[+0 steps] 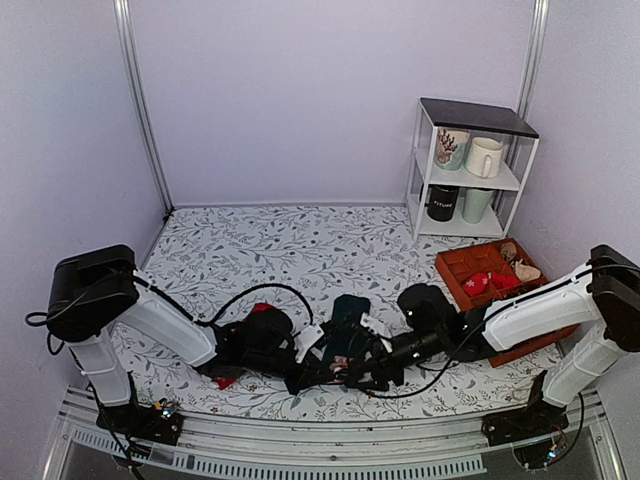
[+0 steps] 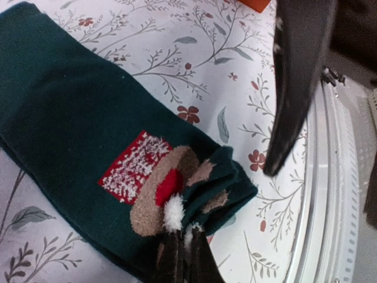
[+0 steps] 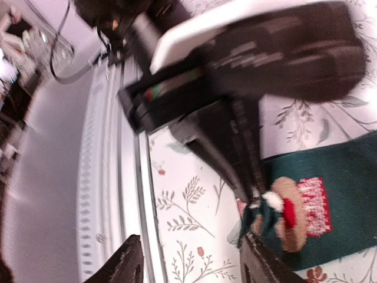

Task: Roll the socks
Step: Roll the sock at the center of the board.

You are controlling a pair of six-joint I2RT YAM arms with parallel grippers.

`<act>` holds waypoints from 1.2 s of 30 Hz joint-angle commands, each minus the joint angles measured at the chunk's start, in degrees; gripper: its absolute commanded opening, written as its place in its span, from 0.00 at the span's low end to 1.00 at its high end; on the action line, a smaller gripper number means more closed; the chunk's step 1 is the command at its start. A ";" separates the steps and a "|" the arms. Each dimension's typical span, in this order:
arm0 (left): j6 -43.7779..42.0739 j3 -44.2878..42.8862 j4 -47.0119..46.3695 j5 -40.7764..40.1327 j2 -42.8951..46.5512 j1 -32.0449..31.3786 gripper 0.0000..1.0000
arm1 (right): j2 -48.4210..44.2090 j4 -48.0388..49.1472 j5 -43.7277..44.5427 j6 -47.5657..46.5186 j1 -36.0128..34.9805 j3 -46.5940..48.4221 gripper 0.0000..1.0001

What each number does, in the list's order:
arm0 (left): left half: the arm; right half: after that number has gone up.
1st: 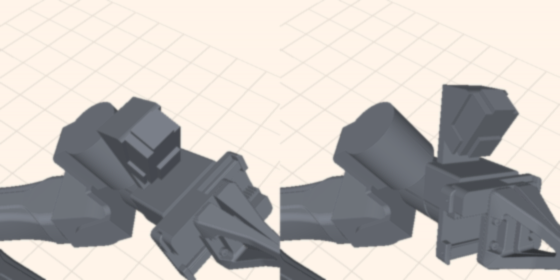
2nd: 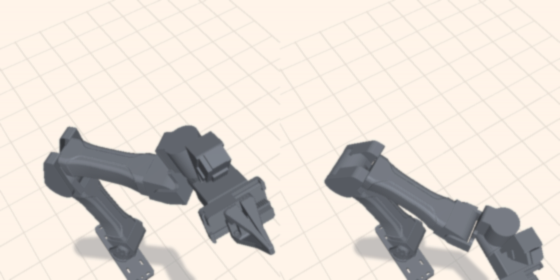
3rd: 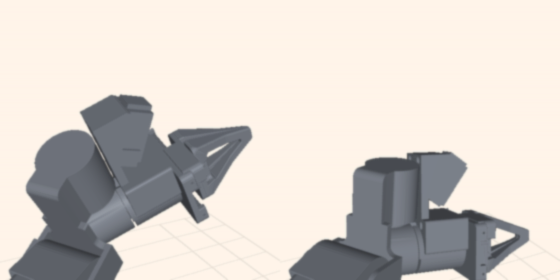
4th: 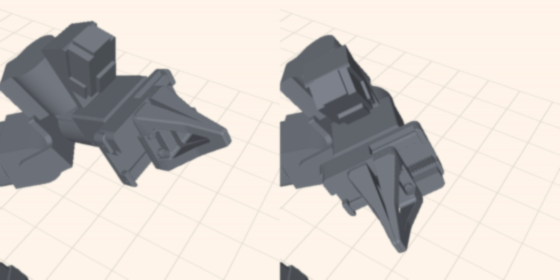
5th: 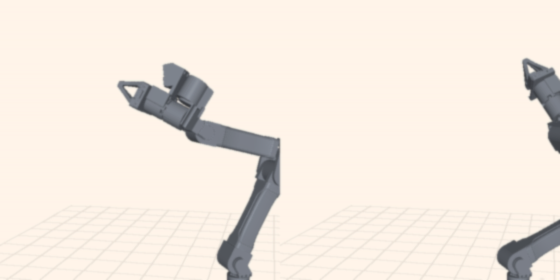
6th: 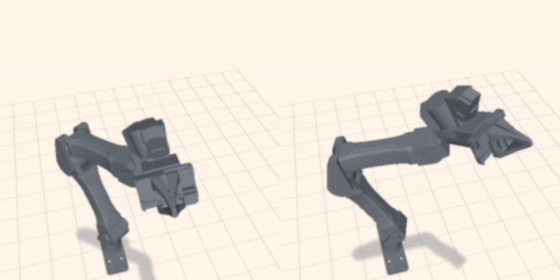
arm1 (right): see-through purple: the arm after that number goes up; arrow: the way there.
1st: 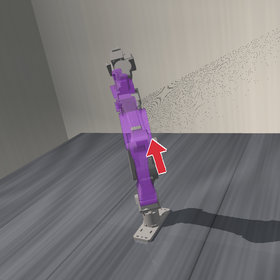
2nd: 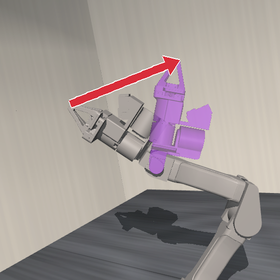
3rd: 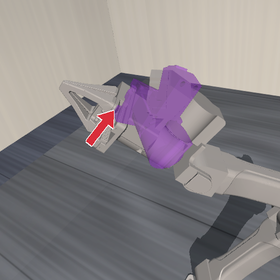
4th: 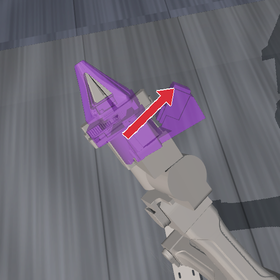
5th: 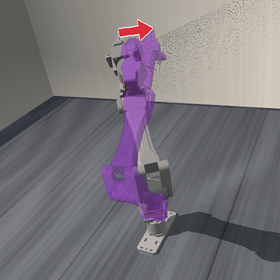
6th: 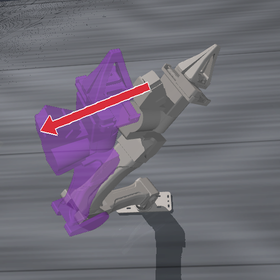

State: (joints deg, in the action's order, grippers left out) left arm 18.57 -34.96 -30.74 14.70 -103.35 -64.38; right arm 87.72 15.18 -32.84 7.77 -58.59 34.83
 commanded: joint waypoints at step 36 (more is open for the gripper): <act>-5.30 4.99 -1.63 -5.94 4.38 -0.88 0.51 | 9.25 5.36 22.30 -0.21 -6.23 -4.85 0.09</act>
State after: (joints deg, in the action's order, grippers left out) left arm 17.08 -35.22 -32.23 13.54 -103.39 -64.40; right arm 97.06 24.12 -3.57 -0.49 -66.87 32.38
